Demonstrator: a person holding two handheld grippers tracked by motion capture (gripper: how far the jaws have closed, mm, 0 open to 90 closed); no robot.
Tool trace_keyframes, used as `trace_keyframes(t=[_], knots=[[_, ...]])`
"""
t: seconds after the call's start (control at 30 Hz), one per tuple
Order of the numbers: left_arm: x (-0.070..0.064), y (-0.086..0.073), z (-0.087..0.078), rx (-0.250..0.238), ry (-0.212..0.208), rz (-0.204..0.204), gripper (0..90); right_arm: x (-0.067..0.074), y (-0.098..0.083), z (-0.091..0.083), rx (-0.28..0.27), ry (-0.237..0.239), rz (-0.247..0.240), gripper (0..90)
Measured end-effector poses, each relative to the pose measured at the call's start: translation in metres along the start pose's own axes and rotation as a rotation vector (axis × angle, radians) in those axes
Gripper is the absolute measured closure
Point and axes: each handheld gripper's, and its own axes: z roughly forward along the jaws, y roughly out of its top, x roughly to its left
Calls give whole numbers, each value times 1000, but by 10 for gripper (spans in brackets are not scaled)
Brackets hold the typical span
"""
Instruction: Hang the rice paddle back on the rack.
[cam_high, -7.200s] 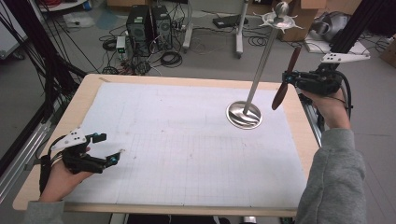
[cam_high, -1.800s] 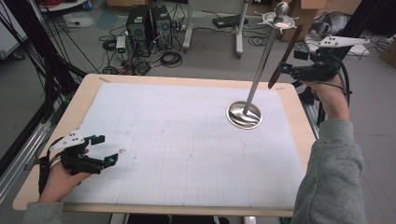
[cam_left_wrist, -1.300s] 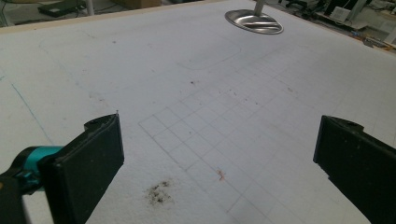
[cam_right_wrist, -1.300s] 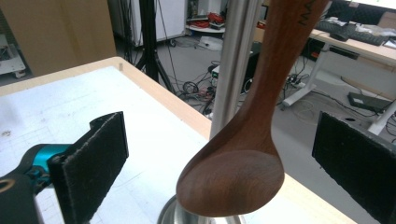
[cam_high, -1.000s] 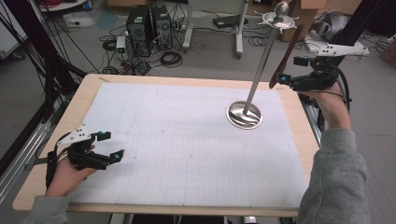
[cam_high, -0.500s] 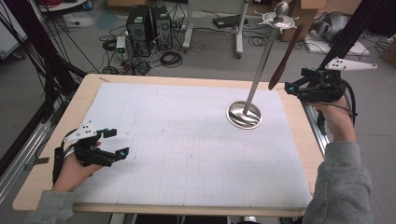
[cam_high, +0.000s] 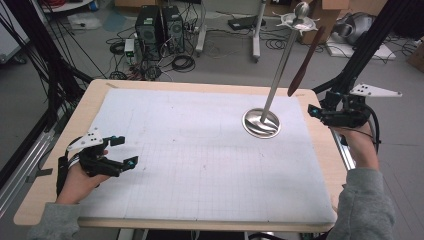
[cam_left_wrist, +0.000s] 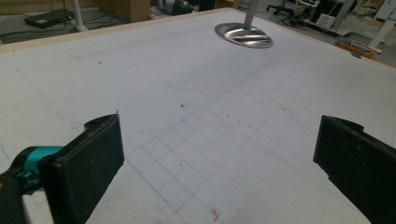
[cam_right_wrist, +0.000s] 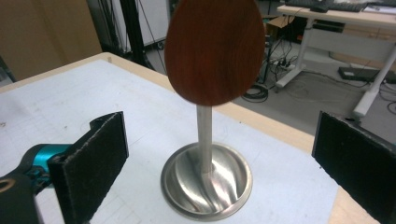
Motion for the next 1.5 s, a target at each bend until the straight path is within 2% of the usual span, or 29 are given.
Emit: trace_keyframes(t=[0.1, 0.2, 0.57, 0.67, 0.73, 0.83, 0.97, 1.07, 1.2, 1.33, 1.5], knots=[[1, 0, -1, -1, 2, -4, 22, 0, -6, 1, 9, 4, 4, 25], [2, 0, -1, -1, 5, -4, 22, 2, -13, 2, -17, 21, 22, 25], [3, 1, -2, -9, 8, -3, 22, 9, -34, 6, -15, 10, 24, 25], [2, 2, -1, -14, -2, -3, 22, 11, -38, 7, -22, -8, 25, 25], [1, 3, -1, -18, -3, -1, 22, 11, -41, 8, -37, -22, 56, 25], [1, 4, -2, -21, -2, 1, 22, 11, -47, 9, -44, -50, 71, 25], [2, 3, -2, -16, 1, -1, 22, 14, -56, 10, -39, -36, 62, 25], [1, 3, -1, -13, -3, 1, 22, 17, -63, 11, -30, -16, 74, 25], [1, 3, 0, -12, -1, -6, 22, 20, -70, 10, -45, 3, 72, 25], [0, 4, 1, -15, -8, 3, 22, 24, -74, 12, -16, 9, 59, 25], [3, 1, 0, -5, 5, -7, 22, 35, -73, 15, 1, 17, 17, 25]])
